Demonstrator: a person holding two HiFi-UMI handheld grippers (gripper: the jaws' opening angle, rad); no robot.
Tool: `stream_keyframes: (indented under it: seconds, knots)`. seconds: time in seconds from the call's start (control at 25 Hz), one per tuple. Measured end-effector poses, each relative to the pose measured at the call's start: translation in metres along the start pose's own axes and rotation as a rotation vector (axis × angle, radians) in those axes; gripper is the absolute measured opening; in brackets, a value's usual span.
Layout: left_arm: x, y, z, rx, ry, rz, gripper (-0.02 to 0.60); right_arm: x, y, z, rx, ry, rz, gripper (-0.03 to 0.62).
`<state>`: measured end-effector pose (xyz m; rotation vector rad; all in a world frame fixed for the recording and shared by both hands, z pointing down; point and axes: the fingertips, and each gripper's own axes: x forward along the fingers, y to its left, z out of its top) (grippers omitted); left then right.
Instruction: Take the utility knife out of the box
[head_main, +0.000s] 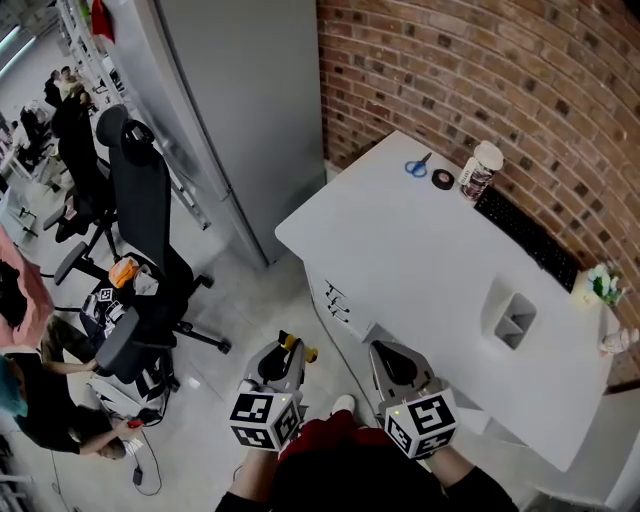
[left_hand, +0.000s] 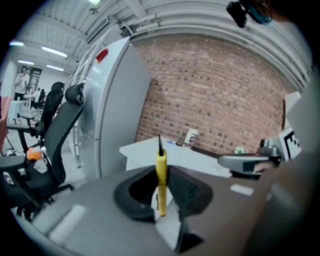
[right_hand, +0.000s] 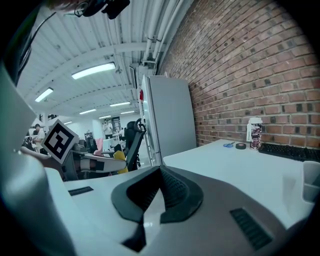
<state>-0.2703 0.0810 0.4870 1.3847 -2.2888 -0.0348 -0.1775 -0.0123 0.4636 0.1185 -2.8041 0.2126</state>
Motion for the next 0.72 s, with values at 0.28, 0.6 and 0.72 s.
stream_keyframes:
  seconds: [0.28, 0.6, 0.72]
  knots:
    - [-0.014, -0.016, -0.003, 0.028, -0.007, 0.003, 0.06, -0.026, -0.001, -0.007, 0.027, -0.005, -0.009, 0.008]
    - [-0.039, -0.039, -0.008, 0.055, -0.018, 0.009, 0.06, -0.058, 0.004, -0.013, 0.032, -0.016, -0.003, 0.008]
    - [-0.051, -0.049, -0.012, 0.062, -0.019, 0.013, 0.06, -0.072, 0.009, -0.017, 0.029, -0.015, 0.001, 0.008]
